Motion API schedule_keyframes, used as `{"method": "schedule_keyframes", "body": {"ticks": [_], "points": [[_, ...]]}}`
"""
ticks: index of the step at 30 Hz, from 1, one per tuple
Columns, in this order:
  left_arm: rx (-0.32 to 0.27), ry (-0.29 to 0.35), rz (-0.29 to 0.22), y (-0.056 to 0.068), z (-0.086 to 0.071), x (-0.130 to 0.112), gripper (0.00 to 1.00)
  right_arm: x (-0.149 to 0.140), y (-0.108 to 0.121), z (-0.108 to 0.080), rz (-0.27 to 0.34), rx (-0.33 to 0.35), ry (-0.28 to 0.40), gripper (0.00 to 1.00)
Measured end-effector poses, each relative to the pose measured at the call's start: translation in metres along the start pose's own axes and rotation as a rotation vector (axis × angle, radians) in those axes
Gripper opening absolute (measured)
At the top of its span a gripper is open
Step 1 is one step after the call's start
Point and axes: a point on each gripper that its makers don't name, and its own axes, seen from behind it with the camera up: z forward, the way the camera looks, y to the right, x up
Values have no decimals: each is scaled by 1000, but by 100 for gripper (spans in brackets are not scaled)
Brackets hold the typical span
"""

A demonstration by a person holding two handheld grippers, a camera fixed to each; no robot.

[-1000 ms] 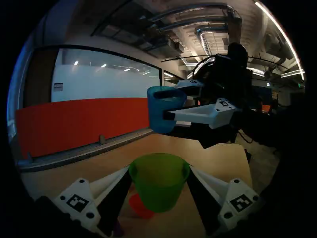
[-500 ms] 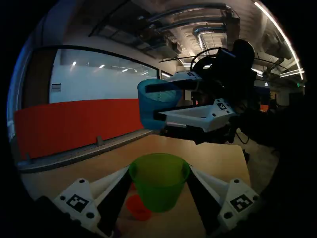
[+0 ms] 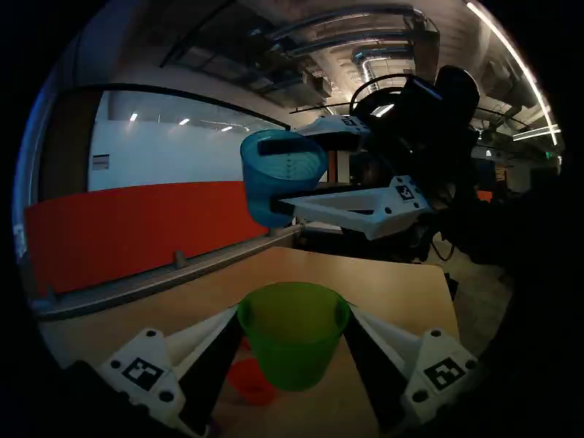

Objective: Pour water

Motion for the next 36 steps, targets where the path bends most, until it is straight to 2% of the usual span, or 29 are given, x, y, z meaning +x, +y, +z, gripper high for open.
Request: {"method": "schedule_keyframes", "body": {"ticks": [9,36], "points": [[-6,5,-2,3,0,2,88,6,-1,2,-103,-2,-4,89],[-12,12,-8,3,-2,1,88,16,9,7,-285,-32,-13,89]]}}
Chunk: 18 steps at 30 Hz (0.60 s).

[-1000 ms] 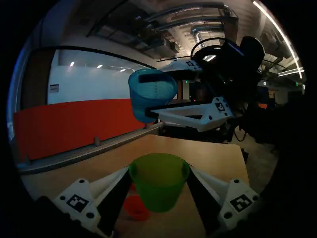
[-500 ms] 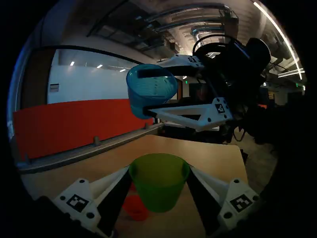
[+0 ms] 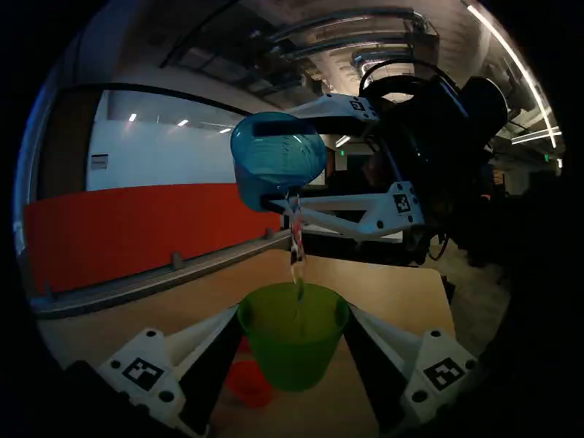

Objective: Pour water

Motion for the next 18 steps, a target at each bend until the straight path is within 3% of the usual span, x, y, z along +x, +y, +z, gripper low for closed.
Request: {"method": "schedule_keyframes", "body": {"ticks": [18], "points": [[-5,4,4,3,-1,1,88,0,6,0,-75,-18,-1,89]]}}
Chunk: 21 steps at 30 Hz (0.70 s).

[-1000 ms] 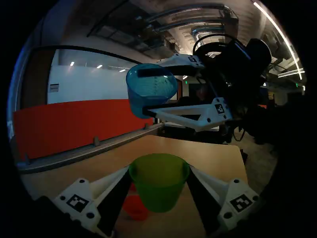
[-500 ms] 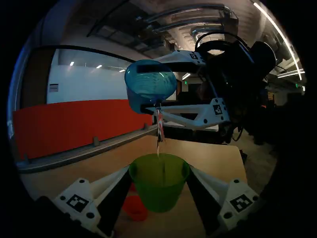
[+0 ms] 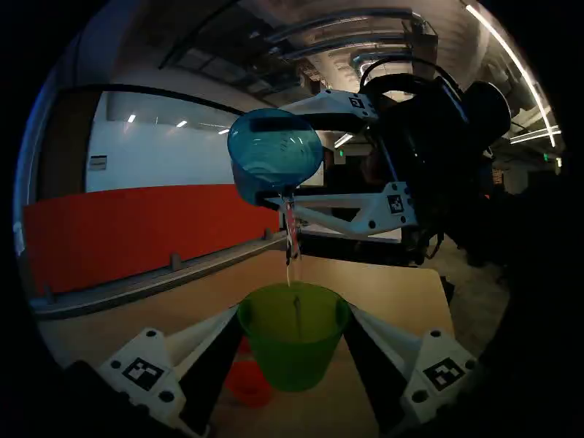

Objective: Pour water

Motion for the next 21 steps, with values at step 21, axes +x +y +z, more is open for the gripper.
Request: {"method": "schedule_keyframes", "body": {"ticks": [21], "points": [[-6,2,5,3,1,2,88,-4,12,-1,-87,-27,-8,89]]}}
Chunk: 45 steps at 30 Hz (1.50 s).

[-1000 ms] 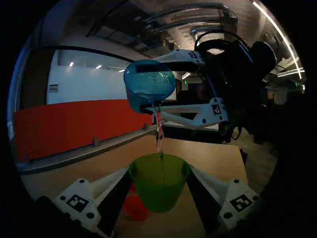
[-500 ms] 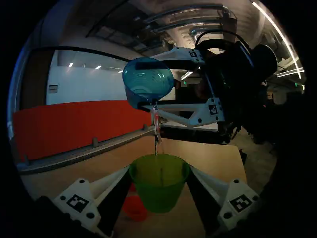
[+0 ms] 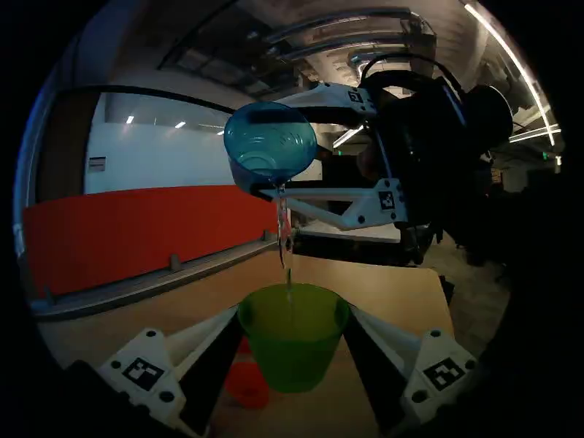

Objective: Pour water

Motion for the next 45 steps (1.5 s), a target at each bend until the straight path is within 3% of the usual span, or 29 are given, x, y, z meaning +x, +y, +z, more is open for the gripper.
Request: {"method": "schedule_keyframes", "body": {"ticks": [45], "points": [[1,3,5,-1,4,0,87,11,17,4,-208,-37,10,89]]}}
